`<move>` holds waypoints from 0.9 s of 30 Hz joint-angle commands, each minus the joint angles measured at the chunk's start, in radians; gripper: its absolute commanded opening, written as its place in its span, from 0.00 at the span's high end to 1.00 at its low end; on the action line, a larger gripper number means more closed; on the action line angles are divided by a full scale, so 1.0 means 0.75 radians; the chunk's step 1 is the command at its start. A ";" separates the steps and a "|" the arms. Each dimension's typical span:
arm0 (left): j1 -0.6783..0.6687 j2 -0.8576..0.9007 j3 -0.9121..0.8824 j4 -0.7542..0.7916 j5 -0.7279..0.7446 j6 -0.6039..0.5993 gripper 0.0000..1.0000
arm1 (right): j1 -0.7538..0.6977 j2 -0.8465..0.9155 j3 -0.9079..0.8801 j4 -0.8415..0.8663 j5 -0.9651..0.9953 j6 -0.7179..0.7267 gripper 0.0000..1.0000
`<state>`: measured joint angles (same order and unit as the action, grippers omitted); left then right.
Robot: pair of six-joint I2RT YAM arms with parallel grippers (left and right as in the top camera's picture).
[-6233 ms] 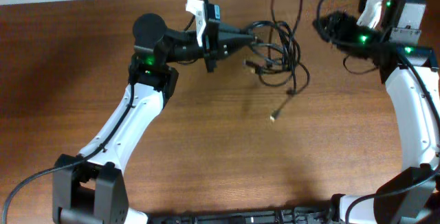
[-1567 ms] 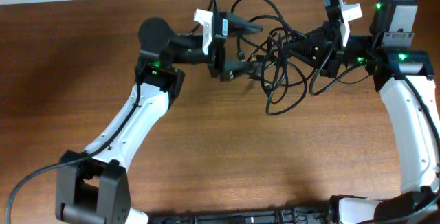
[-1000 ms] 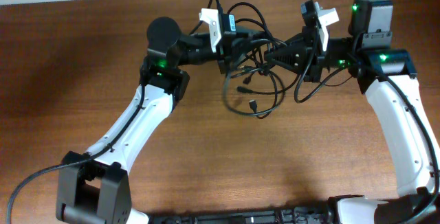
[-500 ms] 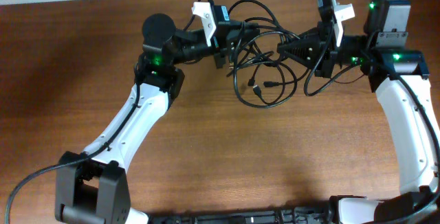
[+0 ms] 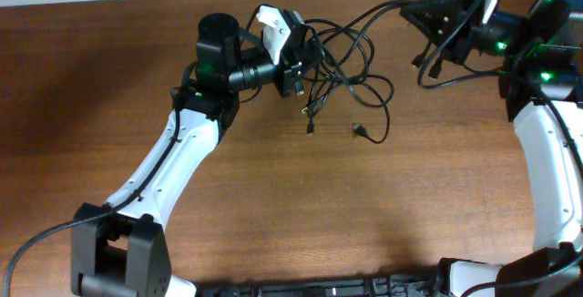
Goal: Untangle cables
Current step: 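Open the right gripper and lift it up-right away from the bundle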
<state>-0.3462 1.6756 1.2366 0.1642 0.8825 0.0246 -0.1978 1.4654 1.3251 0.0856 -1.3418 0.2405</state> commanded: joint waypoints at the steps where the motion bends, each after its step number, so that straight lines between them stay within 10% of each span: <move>1: 0.022 -0.045 -0.004 0.012 -0.019 0.034 1.00 | -0.080 -0.015 0.029 -0.077 0.113 0.035 0.96; 4: 0.022 -0.099 -0.004 0.112 0.010 0.034 1.00 | -0.123 -0.014 0.029 -0.337 0.348 0.035 0.40; 7: 0.021 -0.121 -0.004 0.159 0.020 0.033 1.00 | -0.120 -0.014 0.029 -0.533 0.498 -0.043 0.27; 14: 0.020 -0.122 -0.004 0.162 -0.037 0.017 1.00 | -0.117 -0.014 0.029 -0.818 0.125 -0.431 0.39; 23: 0.008 -0.122 -0.004 0.240 -0.517 -0.342 1.00 | 0.099 -0.016 0.029 -0.895 0.298 -0.376 0.25; 27: 0.008 -0.122 -0.004 0.234 -0.585 -0.342 1.00 | 0.105 -0.016 0.029 -0.820 0.387 -0.054 0.25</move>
<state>-0.3351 1.6138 1.2293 0.3302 0.5110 -0.2005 -0.1181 1.4635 1.3396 -0.5491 -1.1099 0.0551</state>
